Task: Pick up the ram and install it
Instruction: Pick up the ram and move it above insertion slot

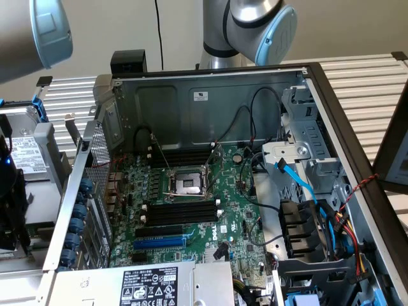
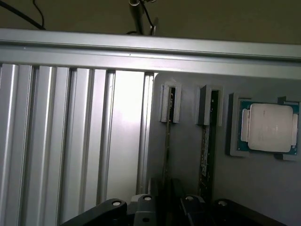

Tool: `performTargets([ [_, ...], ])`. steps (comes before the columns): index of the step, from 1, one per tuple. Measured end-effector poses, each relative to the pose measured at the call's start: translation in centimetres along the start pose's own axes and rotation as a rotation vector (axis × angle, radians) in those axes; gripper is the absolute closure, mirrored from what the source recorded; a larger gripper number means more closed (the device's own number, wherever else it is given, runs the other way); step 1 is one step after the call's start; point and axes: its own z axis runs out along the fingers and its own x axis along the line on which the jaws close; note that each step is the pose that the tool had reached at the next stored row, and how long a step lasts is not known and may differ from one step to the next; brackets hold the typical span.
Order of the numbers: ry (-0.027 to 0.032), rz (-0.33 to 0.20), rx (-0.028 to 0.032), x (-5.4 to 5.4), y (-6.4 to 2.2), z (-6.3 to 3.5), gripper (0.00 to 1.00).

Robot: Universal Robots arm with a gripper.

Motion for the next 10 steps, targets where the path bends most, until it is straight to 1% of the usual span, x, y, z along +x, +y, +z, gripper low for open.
performTargets([
  [2, 0.0000, 0.000, 0.0000, 0.00, 0.00, 0.00, 0.77],
  [3, 0.0000, 0.000, 0.0000, 0.00, 0.00, 0.00, 0.84],
  [10, 0.0000, 0.000, 0.0000, 0.00, 0.00, 0.00, 0.84],
])
